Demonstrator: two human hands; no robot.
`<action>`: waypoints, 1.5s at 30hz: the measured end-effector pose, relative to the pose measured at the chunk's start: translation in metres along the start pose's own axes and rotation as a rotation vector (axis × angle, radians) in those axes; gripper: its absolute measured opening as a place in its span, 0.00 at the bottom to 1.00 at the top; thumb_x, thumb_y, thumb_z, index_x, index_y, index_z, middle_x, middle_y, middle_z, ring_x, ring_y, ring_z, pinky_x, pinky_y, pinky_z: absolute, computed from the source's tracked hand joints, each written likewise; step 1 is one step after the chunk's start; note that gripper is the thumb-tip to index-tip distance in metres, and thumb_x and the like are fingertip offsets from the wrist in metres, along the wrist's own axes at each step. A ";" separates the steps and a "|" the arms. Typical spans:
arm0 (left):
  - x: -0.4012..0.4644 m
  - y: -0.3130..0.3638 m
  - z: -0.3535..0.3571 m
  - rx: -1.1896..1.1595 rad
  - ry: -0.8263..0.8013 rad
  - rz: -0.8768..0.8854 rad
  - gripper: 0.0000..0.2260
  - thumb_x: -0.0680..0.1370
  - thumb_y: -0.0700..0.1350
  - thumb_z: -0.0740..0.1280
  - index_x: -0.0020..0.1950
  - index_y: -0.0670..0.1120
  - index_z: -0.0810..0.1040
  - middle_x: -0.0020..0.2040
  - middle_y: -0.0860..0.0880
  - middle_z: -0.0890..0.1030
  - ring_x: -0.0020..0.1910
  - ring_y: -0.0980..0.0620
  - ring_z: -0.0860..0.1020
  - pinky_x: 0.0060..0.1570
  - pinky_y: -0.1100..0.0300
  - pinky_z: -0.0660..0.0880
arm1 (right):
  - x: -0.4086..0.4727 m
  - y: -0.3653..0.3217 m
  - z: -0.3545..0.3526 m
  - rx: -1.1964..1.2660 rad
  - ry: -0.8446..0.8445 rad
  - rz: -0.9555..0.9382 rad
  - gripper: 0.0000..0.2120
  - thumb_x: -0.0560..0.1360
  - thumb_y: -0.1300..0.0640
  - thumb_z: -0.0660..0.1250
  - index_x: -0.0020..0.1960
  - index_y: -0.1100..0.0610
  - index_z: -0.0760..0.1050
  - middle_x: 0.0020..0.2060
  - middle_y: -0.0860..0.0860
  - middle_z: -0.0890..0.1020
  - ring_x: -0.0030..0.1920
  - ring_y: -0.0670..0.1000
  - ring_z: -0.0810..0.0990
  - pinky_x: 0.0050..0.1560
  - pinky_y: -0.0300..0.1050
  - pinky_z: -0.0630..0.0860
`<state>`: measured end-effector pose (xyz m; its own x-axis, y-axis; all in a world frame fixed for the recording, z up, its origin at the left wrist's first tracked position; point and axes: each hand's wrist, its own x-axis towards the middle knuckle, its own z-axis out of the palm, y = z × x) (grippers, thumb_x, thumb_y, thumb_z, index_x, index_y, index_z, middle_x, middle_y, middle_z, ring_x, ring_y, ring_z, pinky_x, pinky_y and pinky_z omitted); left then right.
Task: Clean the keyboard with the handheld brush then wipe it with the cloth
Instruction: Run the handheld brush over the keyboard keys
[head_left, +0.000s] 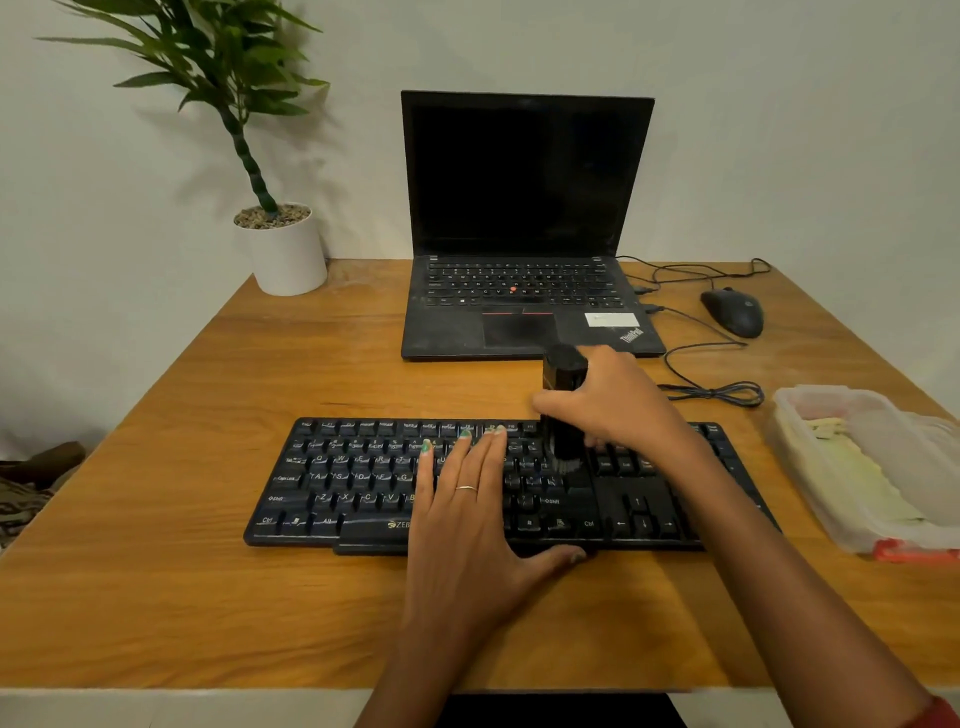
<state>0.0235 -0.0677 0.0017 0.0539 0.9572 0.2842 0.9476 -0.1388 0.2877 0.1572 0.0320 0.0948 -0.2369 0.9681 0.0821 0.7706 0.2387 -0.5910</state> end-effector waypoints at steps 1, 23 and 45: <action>0.000 0.000 0.000 0.001 -0.001 0.001 0.50 0.66 0.81 0.50 0.74 0.44 0.67 0.70 0.48 0.72 0.71 0.48 0.68 0.73 0.48 0.47 | 0.000 0.001 0.003 -0.008 0.070 -0.003 0.12 0.69 0.52 0.69 0.35 0.58 0.69 0.29 0.51 0.76 0.29 0.50 0.75 0.27 0.42 0.70; 0.000 0.001 0.001 0.008 -0.002 -0.007 0.50 0.66 0.80 0.50 0.73 0.43 0.67 0.69 0.47 0.73 0.70 0.47 0.69 0.72 0.48 0.49 | -0.012 -0.006 0.005 0.030 -0.038 -0.011 0.11 0.69 0.52 0.69 0.35 0.57 0.70 0.27 0.50 0.76 0.23 0.48 0.74 0.24 0.40 0.69; -0.001 0.000 0.002 -0.012 0.006 -0.001 0.50 0.66 0.80 0.52 0.74 0.44 0.66 0.70 0.48 0.72 0.71 0.48 0.68 0.73 0.48 0.47 | -0.016 -0.008 0.007 0.080 0.008 0.008 0.11 0.69 0.53 0.70 0.37 0.59 0.72 0.30 0.53 0.78 0.27 0.51 0.75 0.27 0.43 0.70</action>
<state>0.0238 -0.0683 0.0000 0.0513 0.9557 0.2899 0.9440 -0.1412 0.2984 0.1511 0.0139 0.0928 -0.2259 0.9706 0.0828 0.7224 0.2239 -0.6542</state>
